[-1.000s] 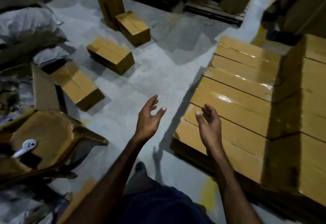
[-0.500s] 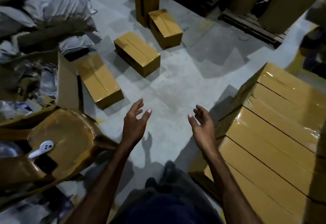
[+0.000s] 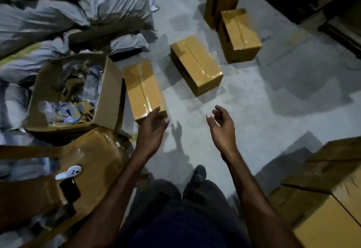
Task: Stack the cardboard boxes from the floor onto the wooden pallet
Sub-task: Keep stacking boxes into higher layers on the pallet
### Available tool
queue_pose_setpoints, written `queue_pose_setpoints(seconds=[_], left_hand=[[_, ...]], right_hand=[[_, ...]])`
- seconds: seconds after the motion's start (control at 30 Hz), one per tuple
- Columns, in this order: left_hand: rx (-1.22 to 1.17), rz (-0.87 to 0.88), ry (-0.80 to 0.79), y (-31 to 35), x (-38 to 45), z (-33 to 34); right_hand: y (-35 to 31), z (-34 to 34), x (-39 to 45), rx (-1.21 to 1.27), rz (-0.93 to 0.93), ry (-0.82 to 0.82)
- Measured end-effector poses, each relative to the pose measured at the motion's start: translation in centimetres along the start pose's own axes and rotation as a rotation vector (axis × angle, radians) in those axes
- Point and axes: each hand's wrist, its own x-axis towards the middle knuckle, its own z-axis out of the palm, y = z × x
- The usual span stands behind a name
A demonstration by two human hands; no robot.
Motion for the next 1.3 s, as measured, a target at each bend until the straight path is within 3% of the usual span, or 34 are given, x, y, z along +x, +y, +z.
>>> queue_pose_setpoints(seconds=[0.3, 0.77, 1.0, 1.3], left_hand=[[0.016, -0.146, 0.049, -4.0, 13.0, -5.9], [0.172, -0.411, -0.127, -17.1, 41.4, -16.2], [0.151, -0.629, -0.082, -31.8, 50.6, -12.0], [-0.018, -0.847, 0.171, -52.6, 60.9, -5.0]], right_hand=[[-4.0, 11.2, 13.7, -0.141, 0.03, -0.131], [0.6, 32.1, 30.5, -0.2, 0.312, -0.142], [11.9, 39.5, 40.4, -0.312, 0.454, -0.18], [33.3, 49.5, 53.1, -0.487, 0.55, -0.302]])
